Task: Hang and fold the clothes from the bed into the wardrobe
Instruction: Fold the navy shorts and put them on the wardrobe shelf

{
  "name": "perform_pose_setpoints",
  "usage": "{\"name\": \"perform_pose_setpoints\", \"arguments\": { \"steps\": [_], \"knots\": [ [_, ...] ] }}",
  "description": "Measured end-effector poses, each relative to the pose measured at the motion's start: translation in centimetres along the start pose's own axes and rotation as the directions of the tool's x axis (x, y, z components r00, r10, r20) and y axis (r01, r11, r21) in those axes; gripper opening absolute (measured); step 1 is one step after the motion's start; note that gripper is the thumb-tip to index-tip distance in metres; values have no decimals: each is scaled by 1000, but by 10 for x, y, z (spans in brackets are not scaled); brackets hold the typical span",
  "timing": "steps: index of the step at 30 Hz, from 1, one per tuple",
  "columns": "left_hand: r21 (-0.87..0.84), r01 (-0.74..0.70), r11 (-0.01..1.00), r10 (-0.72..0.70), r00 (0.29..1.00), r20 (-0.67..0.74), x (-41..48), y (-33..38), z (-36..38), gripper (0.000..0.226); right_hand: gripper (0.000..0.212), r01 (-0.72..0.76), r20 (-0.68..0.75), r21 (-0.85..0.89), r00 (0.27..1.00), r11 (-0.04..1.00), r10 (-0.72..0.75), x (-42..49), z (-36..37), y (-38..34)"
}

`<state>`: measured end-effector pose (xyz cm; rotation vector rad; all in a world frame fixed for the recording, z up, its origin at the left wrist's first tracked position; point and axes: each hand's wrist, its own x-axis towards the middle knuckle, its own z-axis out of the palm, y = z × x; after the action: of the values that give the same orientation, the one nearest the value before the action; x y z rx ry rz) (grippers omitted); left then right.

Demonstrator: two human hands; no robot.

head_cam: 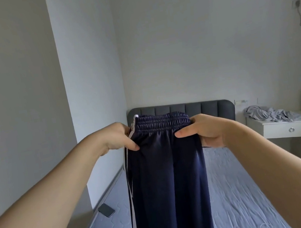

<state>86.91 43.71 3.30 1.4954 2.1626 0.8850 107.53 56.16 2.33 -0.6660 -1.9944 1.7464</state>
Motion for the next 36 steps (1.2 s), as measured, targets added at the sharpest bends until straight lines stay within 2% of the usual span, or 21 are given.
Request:
{"name": "perform_pose_setpoints", "arguments": {
  "steps": [2, 4, 6, 9, 11, 13, 15, 17, 18, 20, 22, 24, 27, 31, 34, 36],
  "knots": [
    [14, 1, 1000, -1, 999, -42, 2, -1, -3, 18, 21, -22, -60, -81, 998, 996, 17, -1, -3, -4],
    [-19, 25, 999, -27, 996, -85, 6, -3, 0, 15, 18, -58, -190, -314, 982, 948, -3, 0, -6, -4],
    [-167, 123, 978, -130, 991, -28, 10, -7, 8, 10, 17, -95, -253, -403, 967, 910, -11, 3, -10, 2],
    [-484, 232, 844, -159, 969, 187, 13, -17, 20, 15, 15, -86, -211, -241, 977, 967, 34, 8, -14, 12],
    [-594, 272, 757, -137, 955, 262, 22, -26, 24, 27, 11, -107, -163, -92, 982, 990, 91, 17, -17, 20],
    [-572, 320, 755, -176, 940, 293, 34, -34, 32, 32, 14, -206, -159, -75, 968, 976, 193, 31, -17, 35],
    [-444, 385, 809, -266, 914, 307, 52, -45, 45, 34, 19, -321, -199, -100, 934, 942, 297, 49, -15, 58],
    [-303, 410, 860, -329, 900, 285, 76, -56, 58, 37, 20, -346, -249, -28, 911, 938, 328, 72, -11, 78],
    [-303, 396, 867, -331, 911, 244, 91, -60, 61, 38, 17, -317, -288, 9, 907, 948, 306, 86, -10, 82],
    [-412, 291, 864, -277, 956, 95, 120, -61, 58, 35, 13, -180, -418, 5, 893, 984, 166, 116, -12, 80],
    [-515, 119, 849, -187, 979, -82, 147, -55, 44, 32, 22, 2, -543, -45, 839, 999, -26, 143, -15, 66],
    [-552, -58, 832, -79, 972, -222, 162, -44, 26, 26, 25, 154, -593, -83, 786, 985, -173, 156, -17, 45],
    [-543, -283, 791, 87, 930, -358, 169, -31, -6, 7, 26, 304, -620, -151, 712, 941, -329, 161, -19, 15],
    [-483, -477, 735, 253, 853, -457, 165, -21, -38, 12, 18, 446, -607, -225, 632, 866, -482, 151, -11, -17],
    [-480, -526, 702, 307, 832, -462, 152, -20, -50, 15, 24, 493, -608, -244, 593, 835, -528, 141, -1, -24],
    [-481, -534, 695, 325, 830, -453, 141, -29, -51, 14, 24, 496, -608, -239, 594, 835, -526, 133, 6, -19]
  ]
}}
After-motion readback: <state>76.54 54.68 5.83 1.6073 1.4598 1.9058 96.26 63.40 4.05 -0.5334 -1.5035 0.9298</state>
